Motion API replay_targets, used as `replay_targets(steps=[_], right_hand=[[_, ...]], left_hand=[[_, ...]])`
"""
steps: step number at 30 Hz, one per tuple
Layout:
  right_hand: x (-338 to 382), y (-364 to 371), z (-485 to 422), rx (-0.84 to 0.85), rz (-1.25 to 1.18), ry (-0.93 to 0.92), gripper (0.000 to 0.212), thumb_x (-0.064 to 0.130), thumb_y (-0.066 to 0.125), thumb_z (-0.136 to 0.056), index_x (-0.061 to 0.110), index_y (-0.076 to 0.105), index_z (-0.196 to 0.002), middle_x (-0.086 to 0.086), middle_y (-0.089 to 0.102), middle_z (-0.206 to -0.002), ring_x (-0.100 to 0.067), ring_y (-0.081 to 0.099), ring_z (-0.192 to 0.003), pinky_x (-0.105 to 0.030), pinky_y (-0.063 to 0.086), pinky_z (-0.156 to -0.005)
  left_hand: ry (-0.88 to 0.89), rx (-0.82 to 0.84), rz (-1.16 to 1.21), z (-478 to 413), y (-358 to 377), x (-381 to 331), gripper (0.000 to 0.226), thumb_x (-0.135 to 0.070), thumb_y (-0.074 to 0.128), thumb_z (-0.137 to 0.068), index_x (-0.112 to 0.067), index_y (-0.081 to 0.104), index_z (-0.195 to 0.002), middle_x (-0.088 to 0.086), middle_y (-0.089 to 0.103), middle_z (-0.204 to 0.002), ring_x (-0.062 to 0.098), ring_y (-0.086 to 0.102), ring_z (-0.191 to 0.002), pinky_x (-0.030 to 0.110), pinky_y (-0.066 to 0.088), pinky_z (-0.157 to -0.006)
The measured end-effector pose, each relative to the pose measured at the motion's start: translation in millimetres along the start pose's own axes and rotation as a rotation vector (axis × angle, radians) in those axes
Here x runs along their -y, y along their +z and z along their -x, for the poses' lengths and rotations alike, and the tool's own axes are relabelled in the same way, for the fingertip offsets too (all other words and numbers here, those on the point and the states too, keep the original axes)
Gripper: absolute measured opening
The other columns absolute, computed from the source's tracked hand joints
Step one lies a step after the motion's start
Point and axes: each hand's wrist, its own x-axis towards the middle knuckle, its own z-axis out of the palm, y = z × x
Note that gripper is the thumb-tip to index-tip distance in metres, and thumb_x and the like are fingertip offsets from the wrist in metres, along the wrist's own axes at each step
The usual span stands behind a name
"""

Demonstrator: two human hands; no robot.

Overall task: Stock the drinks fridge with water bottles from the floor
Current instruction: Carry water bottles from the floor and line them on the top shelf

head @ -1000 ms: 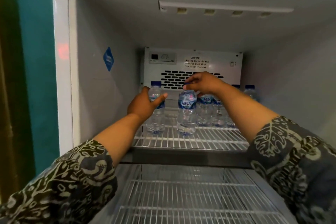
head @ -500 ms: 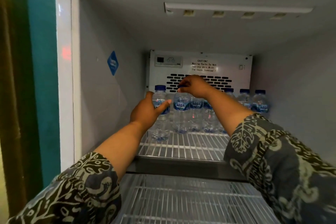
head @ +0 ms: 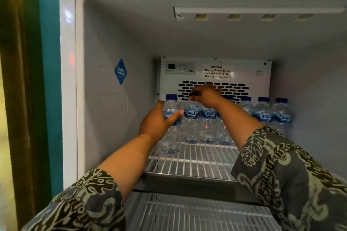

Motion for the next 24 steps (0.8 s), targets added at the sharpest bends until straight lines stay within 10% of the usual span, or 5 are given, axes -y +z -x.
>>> replay_targets(steps=[13,17,24], right_hand=[[-12.6,5.4,17.6,-0.069,-0.032,0.014,0.039,0.045,0.045,-0.095,0.037,0.050,-0.133,0.001,0.044,-0.146,-0.030,0.032,-0.137,-0.058,0.010,-0.112],[-12.3,10.3,14.2,-0.093,-0.069,-0.002,0.039,0.047,0.052,-0.091,0.035,0.053,-0.129,0.001,0.050,-0.140,-0.030,0.034,-0.135,-0.058,0.007,-0.111],[-14.3,11.8,5.5,-0.088,-0.339,0.007,0.034,0.038,0.066,-0.084,0.031,0.064,-0.117,0.000,0.060,-0.127,-0.023,0.048,-0.123,-0.063,0.009,-0.111]], left_hand=[[-0.079,0.115,0.214,4.0,-3.1,-7.0,0.049,-0.039,0.060,-0.087,-0.021,0.044,-0.130,-0.006,0.056,-0.114,0.014,0.056,-0.106,0.014,0.043,-0.076],[-0.153,0.073,0.330,-1.6,-10.8,-11.2,0.060,-0.039,0.063,-0.086,-0.029,0.036,-0.139,0.003,0.048,-0.131,0.020,0.052,-0.118,0.035,0.048,-0.094],[-0.263,0.168,0.400,-9.0,-18.4,-21.6,0.035,-0.023,0.061,-0.088,-0.016,0.050,-0.121,0.005,0.061,-0.111,0.009,0.062,-0.082,0.023,0.050,-0.062]])
